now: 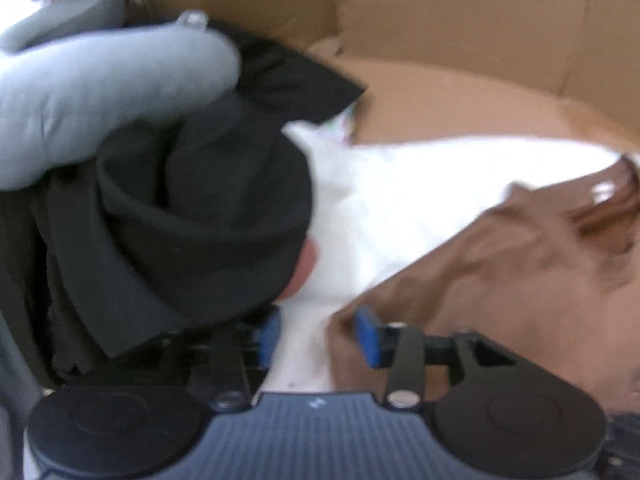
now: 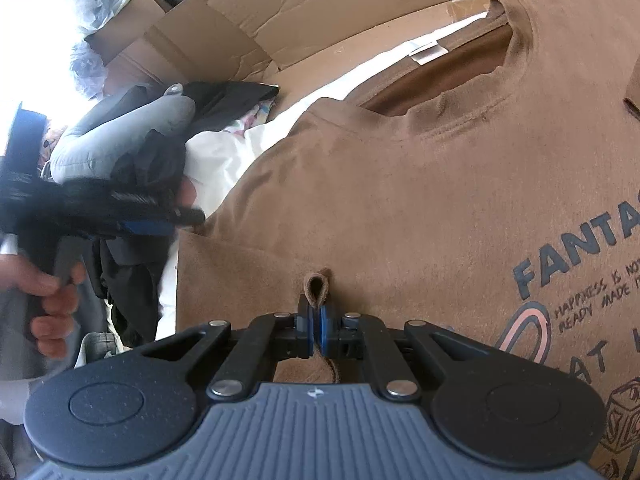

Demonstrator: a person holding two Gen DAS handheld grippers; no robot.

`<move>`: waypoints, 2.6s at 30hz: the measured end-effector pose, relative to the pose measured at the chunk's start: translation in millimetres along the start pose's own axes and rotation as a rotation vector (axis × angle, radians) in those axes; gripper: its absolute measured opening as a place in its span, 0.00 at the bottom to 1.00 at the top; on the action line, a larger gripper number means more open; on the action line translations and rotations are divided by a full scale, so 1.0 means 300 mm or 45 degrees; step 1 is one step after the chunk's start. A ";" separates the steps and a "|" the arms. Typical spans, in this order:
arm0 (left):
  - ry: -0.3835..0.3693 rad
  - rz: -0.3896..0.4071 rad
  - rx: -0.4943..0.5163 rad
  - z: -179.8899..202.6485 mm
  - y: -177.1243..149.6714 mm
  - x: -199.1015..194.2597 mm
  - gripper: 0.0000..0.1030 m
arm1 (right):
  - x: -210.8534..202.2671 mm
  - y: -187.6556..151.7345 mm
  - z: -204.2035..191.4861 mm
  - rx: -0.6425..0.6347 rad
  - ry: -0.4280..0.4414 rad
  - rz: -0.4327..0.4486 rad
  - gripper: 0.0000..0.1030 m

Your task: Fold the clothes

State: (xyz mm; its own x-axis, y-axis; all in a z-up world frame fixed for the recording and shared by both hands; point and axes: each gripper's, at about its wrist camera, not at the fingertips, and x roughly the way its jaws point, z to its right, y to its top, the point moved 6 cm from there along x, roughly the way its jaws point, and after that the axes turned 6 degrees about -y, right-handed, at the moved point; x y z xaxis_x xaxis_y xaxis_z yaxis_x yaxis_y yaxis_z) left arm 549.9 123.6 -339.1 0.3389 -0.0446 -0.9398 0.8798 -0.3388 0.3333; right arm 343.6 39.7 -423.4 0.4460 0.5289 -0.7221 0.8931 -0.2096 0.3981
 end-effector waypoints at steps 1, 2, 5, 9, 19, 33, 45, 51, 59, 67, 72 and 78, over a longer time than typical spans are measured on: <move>0.004 -0.009 -0.003 -0.011 -0.002 0.008 0.30 | 0.000 0.000 -0.001 -0.003 0.002 -0.001 0.01; 0.008 -0.015 -0.001 -0.019 -0.004 0.014 0.27 | 0.000 0.001 -0.001 -0.007 0.003 0.000 0.01; 0.019 -0.008 0.041 -0.022 -0.004 0.008 0.26 | -0.012 0.007 0.005 -0.036 -0.028 0.022 0.00; 0.029 0.000 0.078 -0.025 0.001 -0.008 0.24 | -0.028 0.016 0.009 -0.037 -0.056 0.041 0.00; 0.020 0.159 0.005 -0.023 0.023 -0.153 0.32 | -0.067 -0.004 0.084 0.110 0.003 -0.002 0.27; -0.218 0.317 -0.181 -0.022 -0.445 -0.323 0.36 | -0.192 -0.235 0.010 0.175 0.158 -0.145 0.29; -0.338 0.307 -0.167 0.040 -0.719 -0.280 0.06 | -0.125 -0.382 -0.043 0.334 0.135 -0.286 0.32; -0.345 0.279 -0.178 0.060 -0.742 -0.226 0.04 | -0.112 -0.383 -0.028 0.453 0.144 -0.280 0.01; -0.342 0.251 -0.189 0.067 -0.736 -0.195 0.05 | -0.230 -0.338 -0.155 0.259 0.153 -0.123 0.00; -0.379 0.285 -0.191 0.091 -0.689 -0.246 0.05 | -0.279 -0.336 -0.093 0.214 0.064 -0.141 0.05; -0.419 0.271 -0.121 0.180 -0.642 -0.213 0.05 | -0.323 -0.351 -0.003 0.268 0.030 -0.131 0.05; -0.388 0.223 -0.064 0.270 -0.654 -0.134 0.04 | -0.399 -0.354 0.101 0.279 -0.030 -0.058 0.28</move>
State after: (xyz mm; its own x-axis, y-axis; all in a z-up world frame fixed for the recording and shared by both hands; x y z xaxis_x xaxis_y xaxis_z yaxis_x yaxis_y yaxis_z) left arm 336.6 115.8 -372.8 0.3778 -0.3787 -0.8449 0.8350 -0.2550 0.4876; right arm 197.3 -26.3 -396.2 0.4040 0.5230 -0.7505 0.9027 -0.3610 0.2343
